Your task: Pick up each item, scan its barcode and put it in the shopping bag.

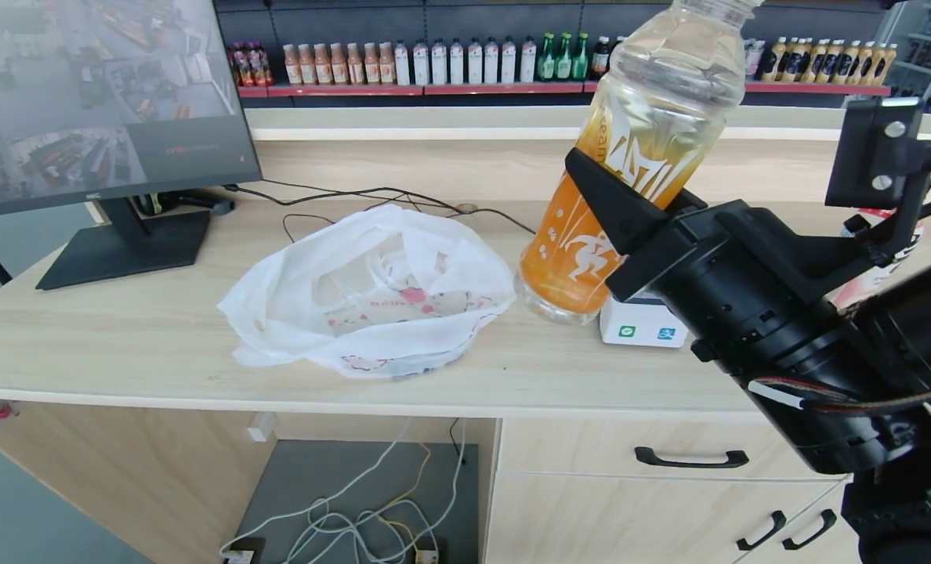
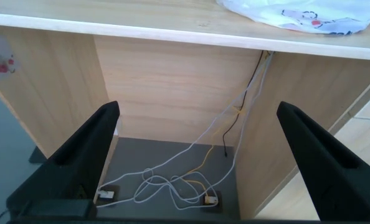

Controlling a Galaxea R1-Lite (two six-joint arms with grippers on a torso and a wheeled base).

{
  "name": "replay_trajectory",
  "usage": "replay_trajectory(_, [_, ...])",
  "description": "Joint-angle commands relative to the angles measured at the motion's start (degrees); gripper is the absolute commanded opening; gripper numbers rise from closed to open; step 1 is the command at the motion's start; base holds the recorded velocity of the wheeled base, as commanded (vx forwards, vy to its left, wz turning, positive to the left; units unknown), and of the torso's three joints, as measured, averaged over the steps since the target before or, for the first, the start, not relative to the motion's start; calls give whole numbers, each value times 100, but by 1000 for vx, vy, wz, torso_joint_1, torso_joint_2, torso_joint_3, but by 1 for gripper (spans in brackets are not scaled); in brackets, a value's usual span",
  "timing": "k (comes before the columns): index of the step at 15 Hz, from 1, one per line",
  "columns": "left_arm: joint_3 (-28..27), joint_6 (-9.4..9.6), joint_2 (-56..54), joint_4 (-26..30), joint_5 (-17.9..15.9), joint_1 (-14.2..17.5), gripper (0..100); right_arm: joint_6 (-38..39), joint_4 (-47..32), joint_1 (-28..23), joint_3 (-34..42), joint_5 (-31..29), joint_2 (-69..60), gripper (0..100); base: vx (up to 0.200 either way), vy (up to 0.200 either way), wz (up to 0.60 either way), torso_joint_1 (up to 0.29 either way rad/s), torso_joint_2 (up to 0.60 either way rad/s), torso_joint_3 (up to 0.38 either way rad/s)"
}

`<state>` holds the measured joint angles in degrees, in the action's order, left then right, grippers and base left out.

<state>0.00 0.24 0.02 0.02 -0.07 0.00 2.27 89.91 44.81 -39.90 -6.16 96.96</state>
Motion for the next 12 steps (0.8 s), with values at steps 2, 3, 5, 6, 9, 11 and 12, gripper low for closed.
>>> replay_trajectory(2, [0,2,-2,-2,-1,0,100,-7,9,1,-44,0,51,0,0,200,0,5,2,2])
replay_trajectory(3, [0,2,-2,-2,-1,0,100,2,9,1,-88,0,33,0,0,200,0,7,7,2])
replay_trajectory(5, [0,2,-2,-2,7,0,100,-7,9,1,-97,0,-11,0,0,200,0,5,0,2])
replay_trajectory(6, [0,2,-2,-2,-1,0,100,-7,9,10,-97,0,-20,0,0,200,0,7,2,2])
replay_trajectory(9, [0,-24,-2,-2,7,0,100,-16,9,10,-106,0,7,0,0,200,0,1,2,2])
replay_trajectory(11, [0,-16,-2,-2,-1,0,100,-42,9,10,-220,0,121,0,0,100,0,1,1,4])
replay_trajectory(12, [0,-7,-2,-2,7,0,100,-69,9,1,-325,0,226,0,0,0,0,0,0,0])
